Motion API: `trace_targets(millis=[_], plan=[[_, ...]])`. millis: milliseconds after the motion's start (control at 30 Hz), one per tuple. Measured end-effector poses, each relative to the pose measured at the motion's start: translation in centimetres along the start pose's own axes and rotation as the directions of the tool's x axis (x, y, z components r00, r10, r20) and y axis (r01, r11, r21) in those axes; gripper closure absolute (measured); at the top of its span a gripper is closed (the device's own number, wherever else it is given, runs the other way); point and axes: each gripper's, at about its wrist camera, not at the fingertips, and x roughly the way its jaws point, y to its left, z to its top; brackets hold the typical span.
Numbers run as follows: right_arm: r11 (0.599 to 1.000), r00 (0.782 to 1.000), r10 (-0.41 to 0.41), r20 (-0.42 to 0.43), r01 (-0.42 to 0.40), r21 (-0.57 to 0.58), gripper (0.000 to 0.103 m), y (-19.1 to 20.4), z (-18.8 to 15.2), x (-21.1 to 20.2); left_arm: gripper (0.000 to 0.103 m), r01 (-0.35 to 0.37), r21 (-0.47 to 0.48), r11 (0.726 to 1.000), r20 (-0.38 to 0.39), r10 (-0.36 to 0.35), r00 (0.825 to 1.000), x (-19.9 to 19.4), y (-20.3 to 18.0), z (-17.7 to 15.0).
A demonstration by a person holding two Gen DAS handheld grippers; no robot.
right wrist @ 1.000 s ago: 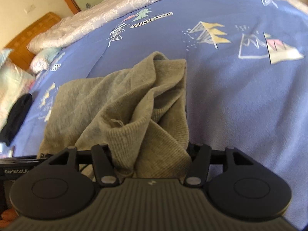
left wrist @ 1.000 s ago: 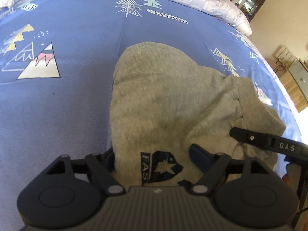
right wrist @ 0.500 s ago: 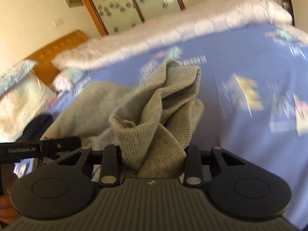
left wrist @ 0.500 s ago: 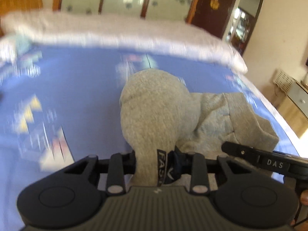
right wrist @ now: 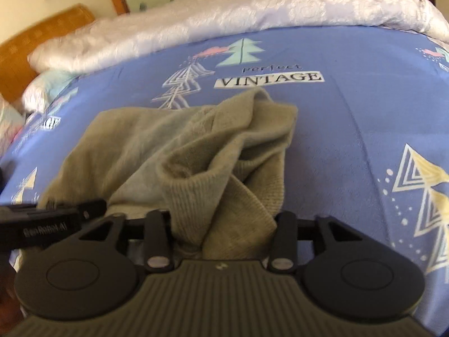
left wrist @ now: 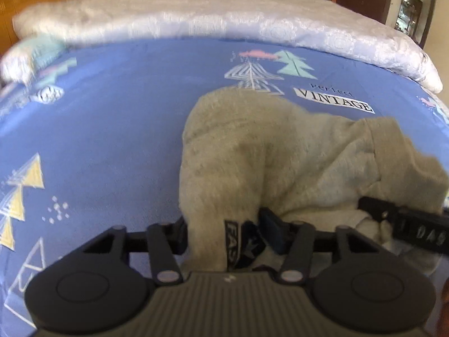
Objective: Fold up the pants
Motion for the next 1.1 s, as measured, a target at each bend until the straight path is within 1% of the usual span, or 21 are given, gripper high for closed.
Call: trace_targets(millis=[67, 100, 167, 233, 267, 333, 400, 433, 467, 500, 567, 600, 633, 667, 733, 800, 867, 933, 1000, 1100], plan=[[0.999, 1.0, -0.017, 0.007, 0.017, 0.029, 0.031, -0.6, 0.0, -1.0, 0.049, -0.021, 0.021, 1.0, 0.002, 0.021, 1.0, -1.2, -0.3, -0.4], [0.999, 0.999, -0.029, 0.023, 0.028, 0.042, 0.027, -0.9, -0.2, -2.0, 0.049, -0.041, 0.02, 0.999, 0.004, 0.041, 0.999, -2.2, -0.2, -0.7], [0.996, 0.996, -0.052, 0.067, 0.047, 0.069, 0.025, -1.4, -0.9, -4.7, 0.047, -0.092, 0.012, 0.996, 0.002, 0.092, 0.996, -4.1, 0.0, -1.4], [0.995, 0.995, -0.063, 0.08, 0.056, 0.084, 0.025, -1.4, -2.2, -7.7, 0.045, -0.137, 0.009, 0.991, -0.013, 0.137, 0.99, -6.7, 0.1, -3.0], [0.994, 0.994, -0.07, 0.079, 0.063, 0.089, 0.025, -1.3, -3.2, -9.3, 0.043, -0.148, 0.006, 0.989, -0.016, 0.148, 0.989, -8.2, 0.1, -4.0], [0.992, 0.994, -0.08, 0.07, 0.073, 0.103, 0.025, -0.9, -5.4, -12.4, 0.04, -0.147, -0.002, 0.989, -0.021, 0.147, 0.989, -10.9, 0.0, -5.7], [0.99, 0.995, -0.083, 0.059, 0.075, 0.12, 0.024, -0.6, -8.2, -15.4, 0.03, -0.135, 0.001, 0.991, -0.031, 0.135, 0.99, -13.5, -0.2, -7.7], [0.99, 0.995, -0.086, 0.056, 0.079, 0.12, 0.018, -0.2, -9.1, -16.5, 0.022, -0.133, 0.003, 0.991, -0.029, 0.133, 0.991, -14.8, -0.4, -8.8], [0.991, 0.995, -0.083, 0.057, 0.076, 0.114, 0.011, 0.0, -9.8, -17.0, 0.019, -0.132, 0.006, 0.991, -0.022, 0.132, 0.991, -15.9, -0.7, -9.5], [0.992, 0.995, -0.075, 0.062, 0.069, 0.106, 0.009, 0.5, -10.7, -18.1, 0.017, -0.135, 0.015, 0.991, -0.014, 0.135, 0.991, -17.1, -0.9, -10.4], [0.994, 0.995, -0.073, 0.064, 0.067, 0.092, 0.001, 0.9, -12.1, -19.7, 0.011, -0.136, 0.033, 0.99, 0.001, 0.136, 0.991, -19.2, -1.6, -11.9], [0.993, 0.994, -0.083, 0.066, 0.077, 0.09, 0.0, 1.3, -13.0, -20.9, 0.008, -0.134, 0.037, 0.99, 0.009, 0.133, 0.991, -20.2, -1.9, -12.6], [0.992, 0.993, -0.098, 0.066, 0.092, 0.086, 0.0, 1.6, -13.2, -21.0, 0.001, -0.13, 0.037, 0.991, 0.017, 0.13, 0.991, -21.1, -2.1, -13.2], [0.991, 0.991, -0.114, 0.064, 0.109, 0.075, 0.0, 2.0, -13.8, -21.7, 0.0, -0.125, 0.037, 0.991, 0.025, 0.124, 0.992, -22.0, -2.4, -13.9], [0.992, 0.991, -0.121, 0.054, 0.119, 0.042, 0.0, 2.5, -14.1, -21.9, 0.0, -0.117, 0.041, 0.992, 0.03, 0.116, 0.993, -23.1, -2.8, -14.6], [0.994, 0.994, -0.103, 0.046, 0.102, 0.029, 0.0, 2.7, -14.9, -22.7, 0.0, -0.106, 0.048, 0.993, 0.045, 0.104, 0.994, -24.6, -3.2, -15.8], [0.996, 0.996, -0.082, 0.039, 0.08, 0.046, 0.0, 2.6, -15.4, -23.5, 0.0, -0.102, 0.054, 0.993, 0.049, 0.099, 0.994, -25.4, -3.5, -16.4], [0.997, 0.999, -0.052, 0.014, 0.051, 0.06, 0.0, 2.6, -16.4, -24.2, 0.0, -0.101, 0.052, 0.994, 0.042, 0.099, 0.994, -26.1, -3.8, -17.1], [0.995, 1.0, -0.031, 0.001, 0.031, 0.093, 0.0, 2.5, -16.9, -24.7, 0.0, -0.102, 0.047, 0.994, 0.053, 0.1, 0.994, -26.8, -3.8, -17.8], [0.992, 1.0, -0.023, -0.006, 0.023, 0.125, 0.0, 2.4, -17.6, -25.5, 0.0, -0.14, 0.051, 0.989, 0.06, 0.137, 0.989, -27.5, -3.9, -18.5]])
